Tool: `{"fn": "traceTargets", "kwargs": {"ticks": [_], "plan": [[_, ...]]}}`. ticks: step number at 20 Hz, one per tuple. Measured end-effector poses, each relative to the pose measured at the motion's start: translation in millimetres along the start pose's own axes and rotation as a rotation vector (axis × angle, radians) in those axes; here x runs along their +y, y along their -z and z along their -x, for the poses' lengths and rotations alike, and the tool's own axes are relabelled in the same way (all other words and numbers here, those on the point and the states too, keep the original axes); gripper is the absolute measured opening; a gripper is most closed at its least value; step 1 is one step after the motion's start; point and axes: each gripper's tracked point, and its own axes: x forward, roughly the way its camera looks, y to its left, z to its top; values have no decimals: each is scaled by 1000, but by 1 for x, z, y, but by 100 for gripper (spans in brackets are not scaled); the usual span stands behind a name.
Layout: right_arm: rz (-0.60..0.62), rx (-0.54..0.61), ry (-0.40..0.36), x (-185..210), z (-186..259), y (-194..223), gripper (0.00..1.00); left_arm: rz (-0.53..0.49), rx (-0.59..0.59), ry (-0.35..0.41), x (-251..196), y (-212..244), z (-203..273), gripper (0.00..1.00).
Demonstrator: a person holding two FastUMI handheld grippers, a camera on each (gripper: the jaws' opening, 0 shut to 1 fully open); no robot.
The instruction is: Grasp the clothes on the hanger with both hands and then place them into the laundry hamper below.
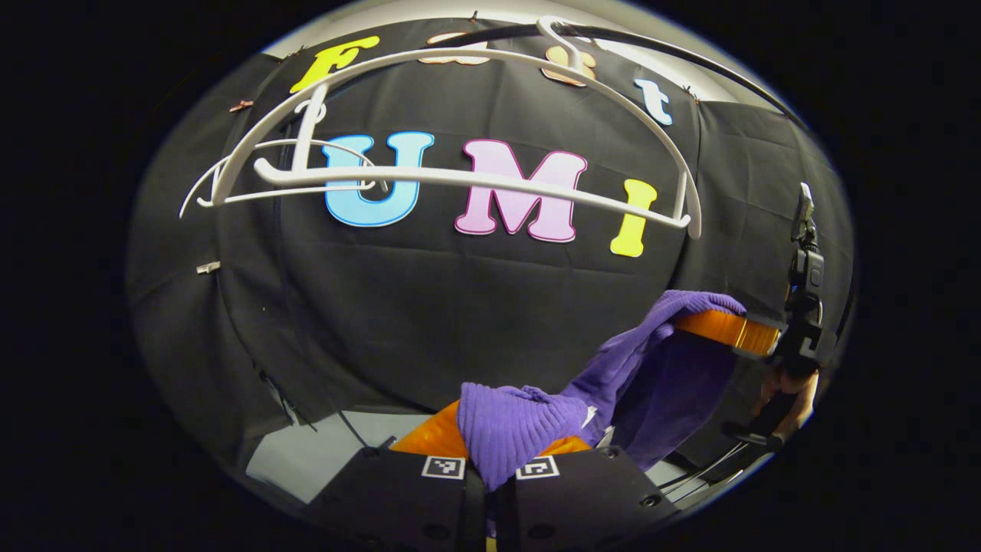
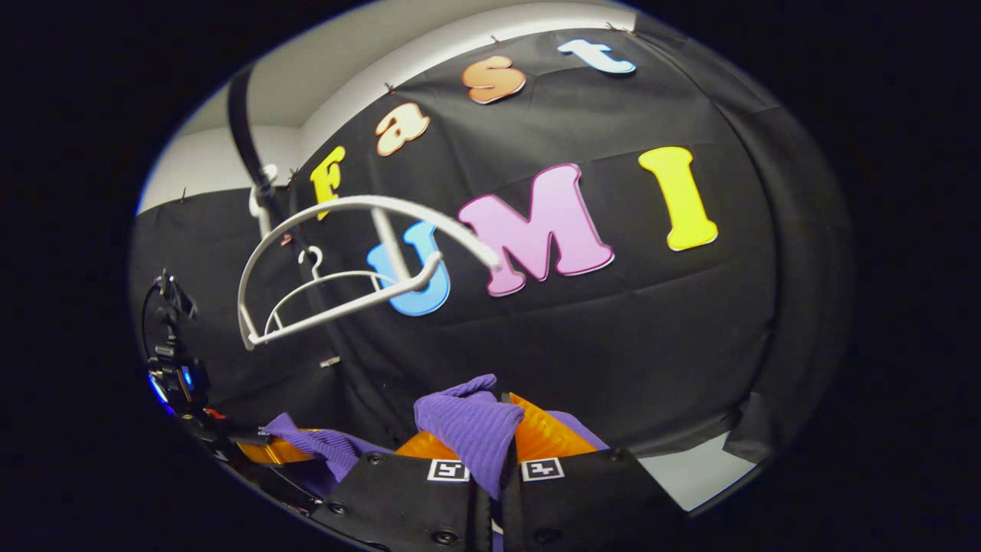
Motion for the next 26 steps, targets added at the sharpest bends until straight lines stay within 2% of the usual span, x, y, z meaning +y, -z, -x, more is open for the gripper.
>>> {"fn": "traceTargets", "kwargs": {"ticks": [3,4,5,6,9,11,12,13,15,16,17,18,19,20,21,22,23,24,25,26], "plan": [[30,145,-100,47,2,45,14,27,53,5,-2,22,3,11],[30,191,-127,60,3,59,10,44,72,5,-2,29,4,11],[29,227,-149,71,5,73,14,60,96,2,-2,35,6,10],[31,270,-154,79,7,86,10,70,124,-3,-3,44,8,10],[28,427,-130,83,14,130,10,72,233,-23,0,78,8,11],[-36,533,-71,74,20,156,14,98,320,-23,3,104,5,11],[-78,577,-45,74,23,168,10,116,359,-24,3,114,5,11],[-107,606,-23,72,24,178,14,138,395,-27,1,119,6,11],[-111,649,4,69,29,193,15,189,466,-35,-4,127,6,11],[-108,665,14,69,33,197,11,214,496,-34,-5,129,6,11],[-104,681,19,68,36,202,11,237,525,-34,-5,130,6,11],[-101,696,23,68,39,208,15,260,555,-36,-5,134,4,11],[-98,711,27,65,42,214,11,283,588,-37,-6,137,4,11],[-96,730,30,65,46,219,15,308,612,-40,-8,141,4,11],[-98,751,30,64,47,225,11,329,632,-45,-8,143,4,11],[-103,764,37,62,48,229,15,347,649,-49,-10,144,5,11],[-111,778,39,61,49,233,11,359,661,-54,-9,145,5,11],[-116,793,41,62,50,238,15,371,677,-63,-9,147,6,11],[-115,806,40,61,51,240,11,381,689,-67,-8,146,6,11],[-108,812,41,62,51,242,15,387,695,-71,-9,148,5,11]]}}
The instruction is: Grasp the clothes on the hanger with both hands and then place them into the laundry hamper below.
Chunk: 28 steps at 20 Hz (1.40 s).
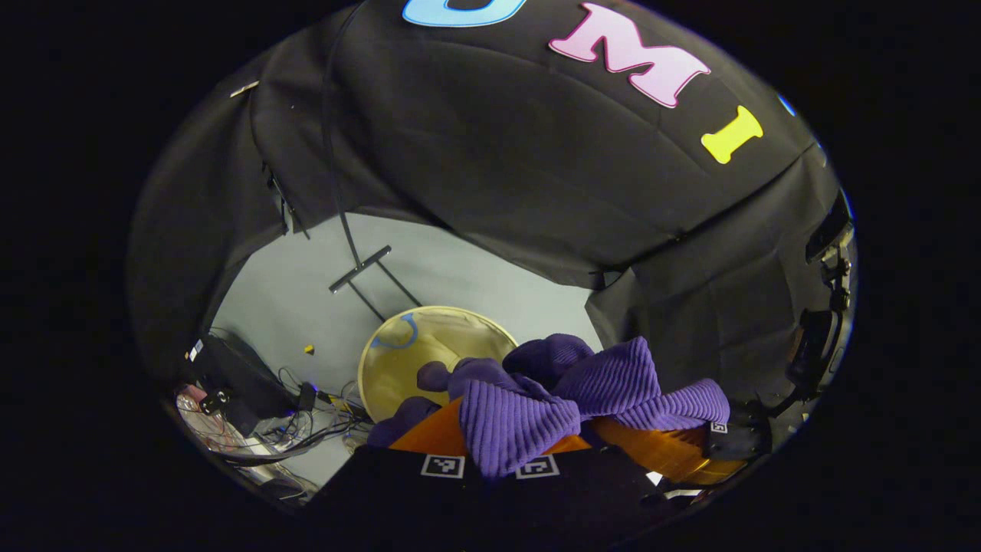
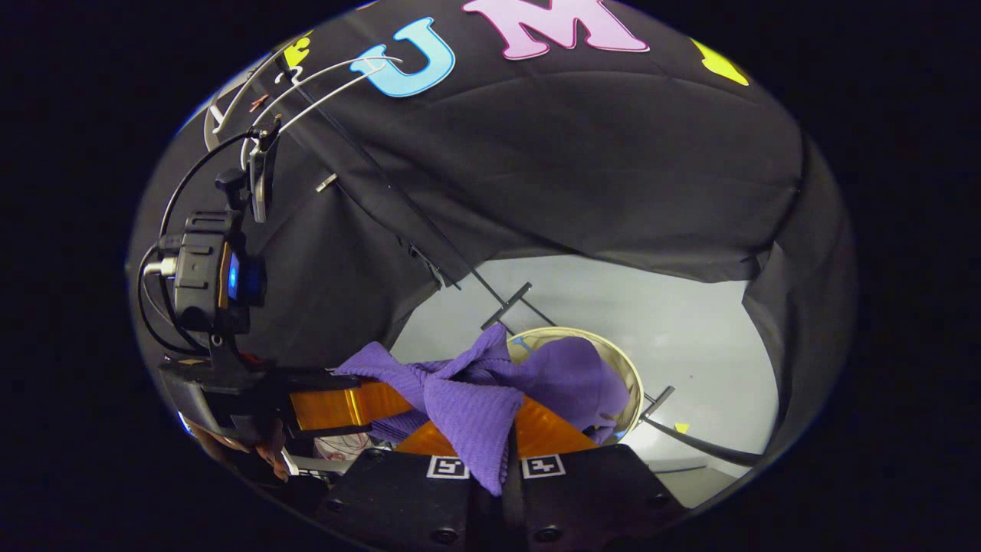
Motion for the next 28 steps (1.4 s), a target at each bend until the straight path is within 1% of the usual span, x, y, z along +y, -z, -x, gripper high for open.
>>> {"fn": "traceTargets", "kwargs": {"ticks": [1,2,3,5,8,10,11,12,13,14,15,16,19,23,24,25,26,27,28], "plan": [[7,5,1,0,-1,1,15,3,1,-3,-1,0,0,11],[14,10,1,0,-1,2,11,4,0,-4,-1,1,-1,11],[16,16,1,0,-1,2,15,5,-3,-6,-1,-1,0,11],[23,34,11,-3,-3,8,13,6,-2,-15,2,-1,-1,12],[49,55,35,-9,-3,15,14,-10,-9,-58,6,-2,1,14],[48,53,31,-8,0,15,14,-16,-6,-49,5,1,-1,16],[44,40,29,-7,3,12,30,-12,-17,-39,4,0,2,32],[51,28,54,-14,2,9,49,-12,-31,-46,5,-4,-1,48],[69,14,71,-19,9,0,68,-22,-49,-105,18,-11,10,64],[77,6,79,-26,1,-1,87,-22,-56,-117,23,-8,0,81],[77,-3,94,-32,-3,-2,100,-9,-61,-115,25,-11,-3,97],[73,-11,91,-31,7,-7,99,1,-64,-106,21,-14,4,96],[72,-24,97,-35,10,-12,99,11,-85,-94,20,-18,9,96],[72,-50,81,-28,15,-18,99,22,-131,-35,10,-26,22,95],[76,-65,78,-26,17,-21,99,21,-150,-21,8,-29,24,92],[84,-83,74,-23,20,-25,99,25,-174,-10,6,-33,30,95],[98,-107,73,-19,25,-30,99,26,-202,5,4,-37,37,92],[118,-140,77,-16,29,-37,99,27,-231,19,1,-44,44,95],[138,-173,84,-13,35,-43,99,24,-263,31,-1,-47,53,95]]}}
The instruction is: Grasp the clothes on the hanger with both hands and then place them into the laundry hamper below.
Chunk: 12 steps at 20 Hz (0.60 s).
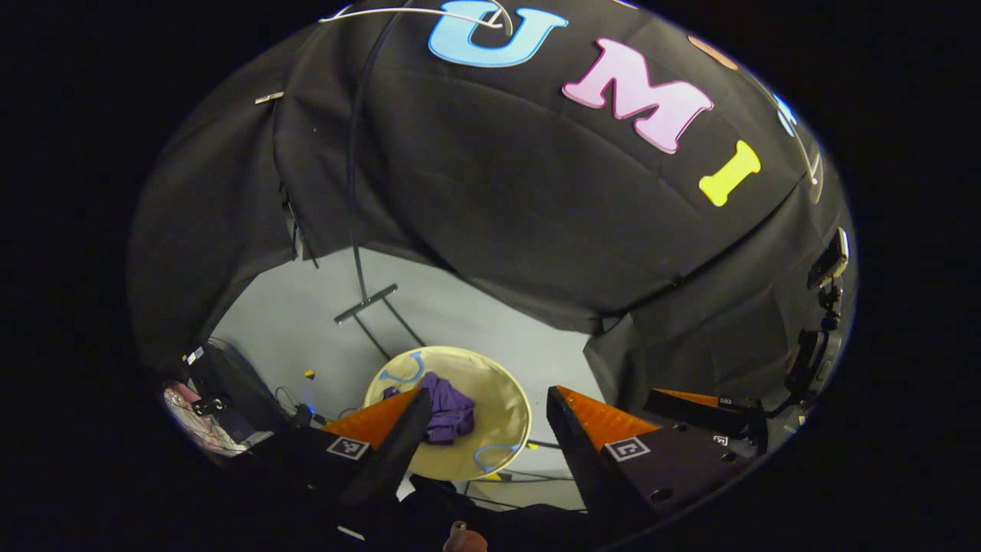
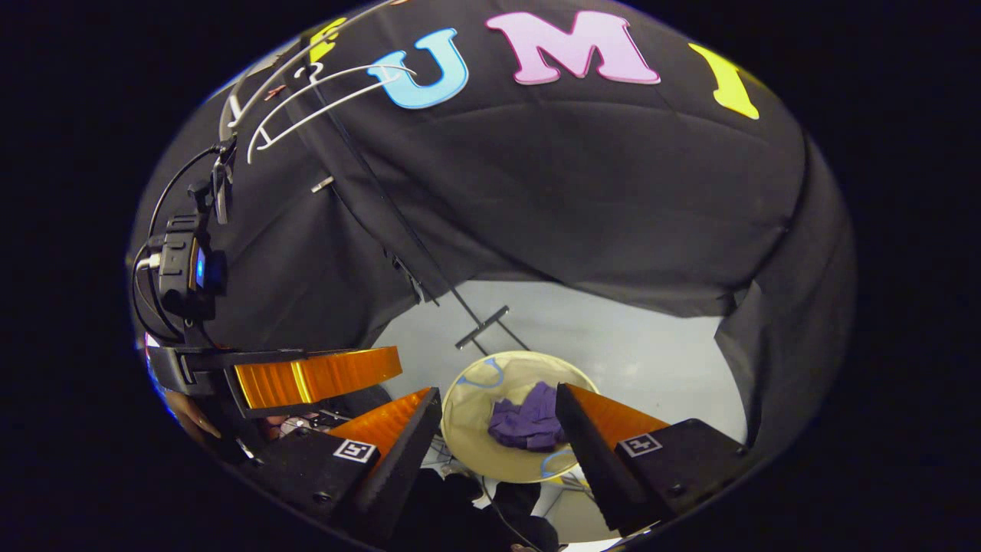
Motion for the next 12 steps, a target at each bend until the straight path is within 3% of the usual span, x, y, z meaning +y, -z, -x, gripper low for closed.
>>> {"fn": "traceTargets", "kwargs": {"ticks": [1,7,12], "plan": [[16,-35,3,4,6,-8,99,-4,-35,13,-1,-8,8,92],[108,-344,32,51,68,-71,100,-105,-381,39,3,-78,94,95],[135,-634,78,101,148,-126,98,-228,-605,152,-7,-117,204,95]]}}
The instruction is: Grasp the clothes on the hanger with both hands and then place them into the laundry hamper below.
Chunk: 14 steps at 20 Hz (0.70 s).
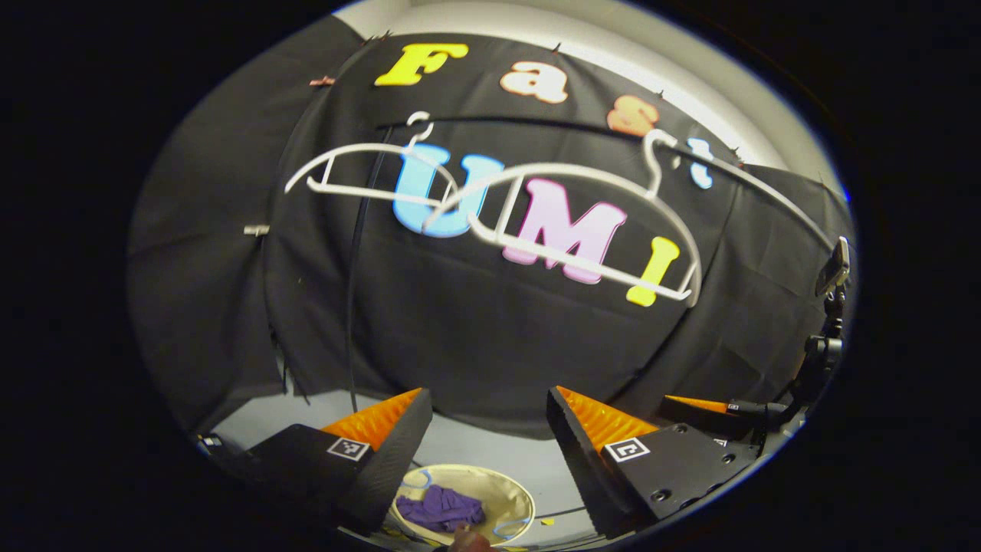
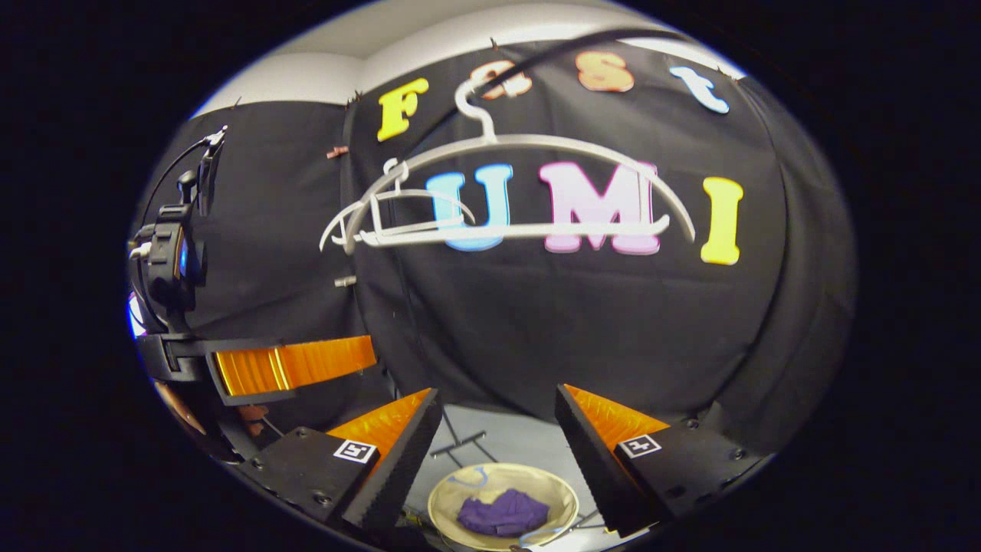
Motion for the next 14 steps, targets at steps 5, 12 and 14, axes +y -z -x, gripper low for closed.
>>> {"fn": "traceTargets", "kwargs": {"ticks": [5,12,14], "plan": [[57,-274,73,33,44,-82,98,-117,-222,60,-5,-87,93,92],[104,-487,276,56,122,-124,100,-204,-318,119,1,-119,153,92],[98,-493,300,64,136,-122,100,-211,-325,124,2,-119,158,95]]}}
